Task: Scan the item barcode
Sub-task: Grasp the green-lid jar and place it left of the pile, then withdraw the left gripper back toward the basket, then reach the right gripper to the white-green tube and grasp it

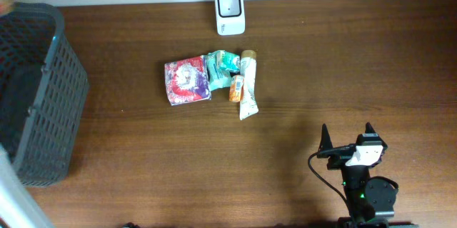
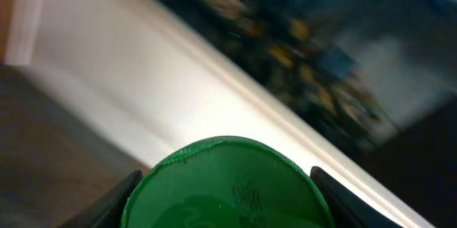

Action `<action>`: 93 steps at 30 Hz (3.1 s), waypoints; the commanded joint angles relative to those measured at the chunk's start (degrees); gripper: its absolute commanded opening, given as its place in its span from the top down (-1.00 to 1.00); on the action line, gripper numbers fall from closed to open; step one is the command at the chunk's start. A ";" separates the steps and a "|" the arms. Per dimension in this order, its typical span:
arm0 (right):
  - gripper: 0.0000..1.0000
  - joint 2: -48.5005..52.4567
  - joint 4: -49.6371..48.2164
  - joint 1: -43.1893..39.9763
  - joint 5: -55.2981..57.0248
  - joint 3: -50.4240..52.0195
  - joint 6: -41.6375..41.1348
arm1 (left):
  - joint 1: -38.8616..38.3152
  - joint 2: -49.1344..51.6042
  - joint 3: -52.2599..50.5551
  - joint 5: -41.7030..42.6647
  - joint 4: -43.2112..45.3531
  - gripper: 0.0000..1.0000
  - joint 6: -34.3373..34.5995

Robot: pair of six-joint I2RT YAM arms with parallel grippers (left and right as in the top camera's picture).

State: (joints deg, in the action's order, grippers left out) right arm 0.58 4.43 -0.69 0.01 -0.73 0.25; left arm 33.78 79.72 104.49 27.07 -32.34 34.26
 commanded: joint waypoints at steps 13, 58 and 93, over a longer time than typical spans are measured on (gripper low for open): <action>-0.97 -0.33 0.24 0.31 0.28 0.42 0.35 | -42.25 28.87 0.55 -45.53 -22.27 0.85 -20.65; -0.98 -0.33 0.26 0.31 0.28 0.42 0.37 | -15.23 16.31 38.34 -25.29 -64.39 -0.98 -19.58; -0.97 2.75 -42.38 0.31 -19.65 -7.82 -8.70 | -11.43 16.31 36.24 -25.33 -64.37 -0.98 -19.12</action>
State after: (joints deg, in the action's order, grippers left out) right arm 0.89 -38.24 -0.69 -23.75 -2.70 -12.08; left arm 22.00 96.64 141.08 1.56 -96.71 14.59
